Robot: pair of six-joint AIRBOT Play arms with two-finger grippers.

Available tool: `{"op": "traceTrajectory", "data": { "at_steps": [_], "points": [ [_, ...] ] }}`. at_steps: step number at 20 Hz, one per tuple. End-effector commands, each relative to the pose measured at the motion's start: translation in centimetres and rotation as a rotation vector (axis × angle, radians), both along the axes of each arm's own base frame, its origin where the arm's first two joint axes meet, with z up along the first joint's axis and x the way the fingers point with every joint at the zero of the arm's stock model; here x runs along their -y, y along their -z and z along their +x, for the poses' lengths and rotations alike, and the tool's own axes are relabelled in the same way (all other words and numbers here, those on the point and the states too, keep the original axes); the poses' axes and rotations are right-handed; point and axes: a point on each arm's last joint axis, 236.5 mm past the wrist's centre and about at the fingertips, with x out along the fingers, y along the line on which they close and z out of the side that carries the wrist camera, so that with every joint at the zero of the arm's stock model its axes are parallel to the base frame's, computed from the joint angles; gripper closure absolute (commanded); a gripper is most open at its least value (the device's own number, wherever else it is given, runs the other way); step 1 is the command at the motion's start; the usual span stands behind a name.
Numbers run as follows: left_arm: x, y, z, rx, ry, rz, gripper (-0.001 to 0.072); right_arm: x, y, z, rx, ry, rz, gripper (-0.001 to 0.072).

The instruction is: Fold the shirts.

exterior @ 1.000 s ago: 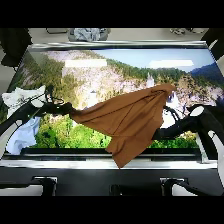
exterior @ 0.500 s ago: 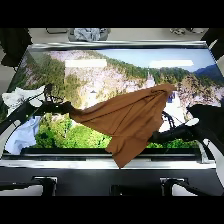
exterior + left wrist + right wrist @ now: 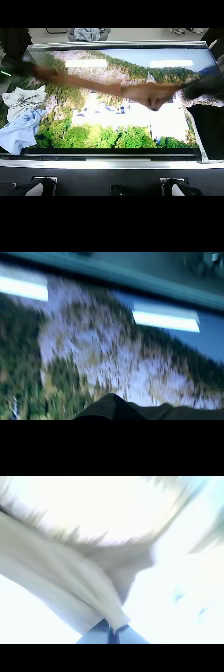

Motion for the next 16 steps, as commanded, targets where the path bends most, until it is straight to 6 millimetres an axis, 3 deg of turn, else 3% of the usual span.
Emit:
{"op": "traceTrajectory", "data": {
  "at_steps": [1, 2, 3, 5, 7, 9, 13, 16],
  "points": [
    [-4.9, -13.5, -9.8, 0.191, -0.219, 0.075, 0.0680, 3.9, -23.3, -12.6, 0.607, 0.318, -0.226, 0.0675],
    [-4.5, -15.1, -11.8, 0.217, -0.222, 0.083, 0.0680, 3.7, -25.3, -15.5, 0.666, 0.355, -0.217, 0.0675],
    [-3.4, -16.7, -13.7, 0.256, -0.200, 0.078, 0.0679, 3.2, -25.9, -17.1, 0.688, 0.356, -0.199, 0.0674],
    [-1.0, -19.1, -16.5, 0.340, -0.148, 0.050, 0.0678, 2.7, -25.4, -18.5, 0.670, 0.350, -0.197, 0.0674],
    [-0.3, -20.3, -18.6, 0.385, -0.146, 0.059, 0.0678, 2.7, -24.3, -18.5, 0.622, 0.349, -0.205, 0.0674],
    [-0.3, -20.2, -19.3, 0.379, -0.151, 0.076, 0.0678, 2.8, -23.2, -18.1, 0.575, 0.342, -0.210, 0.0674],
    [-0.8, -15.5, -18.5, 0.188, -0.147, 0.106, 0.0678, 2.7, -21.0, -17.4, 0.481, 0.320, -0.227, 0.0673],
    [-0.9, -16.4, -19.2, 0.222, -0.158, 0.114, 0.0678, 2.6, -21.0, -17.9, 0.481, 0.314, -0.247, 0.0673]
  ]
}}
